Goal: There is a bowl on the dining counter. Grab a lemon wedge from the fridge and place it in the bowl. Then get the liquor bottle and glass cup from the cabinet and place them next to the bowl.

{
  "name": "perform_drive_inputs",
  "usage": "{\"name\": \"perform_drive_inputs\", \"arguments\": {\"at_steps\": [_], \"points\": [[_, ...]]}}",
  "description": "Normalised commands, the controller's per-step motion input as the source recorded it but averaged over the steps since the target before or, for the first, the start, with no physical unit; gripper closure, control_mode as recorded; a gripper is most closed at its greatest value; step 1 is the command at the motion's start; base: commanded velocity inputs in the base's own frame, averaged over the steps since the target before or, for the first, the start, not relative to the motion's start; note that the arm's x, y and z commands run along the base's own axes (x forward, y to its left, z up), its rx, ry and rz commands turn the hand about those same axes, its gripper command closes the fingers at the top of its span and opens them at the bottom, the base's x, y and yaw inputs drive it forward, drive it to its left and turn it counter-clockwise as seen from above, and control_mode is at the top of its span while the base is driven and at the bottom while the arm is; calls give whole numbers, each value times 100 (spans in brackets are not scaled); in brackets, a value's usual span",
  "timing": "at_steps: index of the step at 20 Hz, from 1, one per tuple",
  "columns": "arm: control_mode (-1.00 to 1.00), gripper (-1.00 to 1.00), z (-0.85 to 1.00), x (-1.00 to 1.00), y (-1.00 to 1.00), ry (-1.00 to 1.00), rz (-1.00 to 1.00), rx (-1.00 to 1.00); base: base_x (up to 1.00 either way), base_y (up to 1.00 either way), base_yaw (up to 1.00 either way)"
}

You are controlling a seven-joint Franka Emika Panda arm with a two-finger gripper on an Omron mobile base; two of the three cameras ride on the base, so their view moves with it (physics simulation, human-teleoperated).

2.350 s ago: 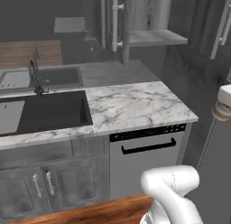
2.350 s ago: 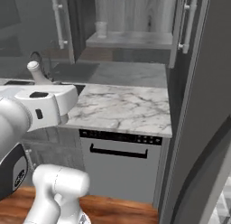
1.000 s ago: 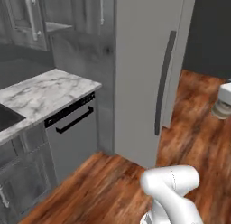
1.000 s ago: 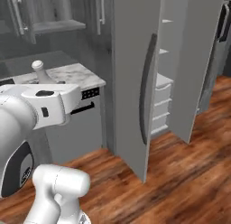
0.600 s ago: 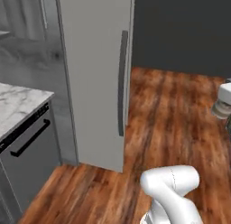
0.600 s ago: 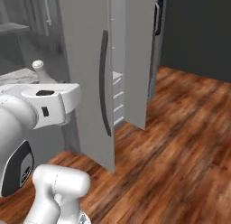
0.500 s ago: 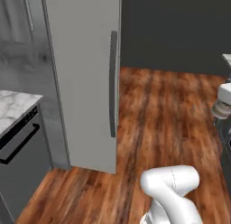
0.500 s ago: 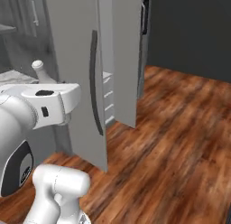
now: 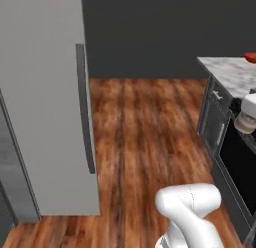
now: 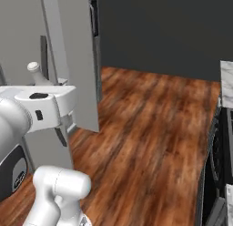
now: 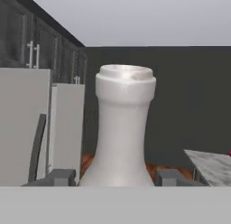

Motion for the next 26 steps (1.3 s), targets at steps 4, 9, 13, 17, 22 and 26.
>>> {"name": "perform_drive_inputs", "arguments": {"at_steps": [4,9,13,17,22,26], "points": [[100,100,0,0,0,0,0,0,100,-12,-16],[100,100,0,0,0,0,0,0,100,-25,-5],[100,100,0,0,0,0,0,0,100,-31,-12],[100,100,0,0,0,0,0,0,100,-20,-19],[100,100,0,0,0,0,0,0,100,-7,-25],[100,100,0,0,0,0,0,0,100,0,-29]]}}
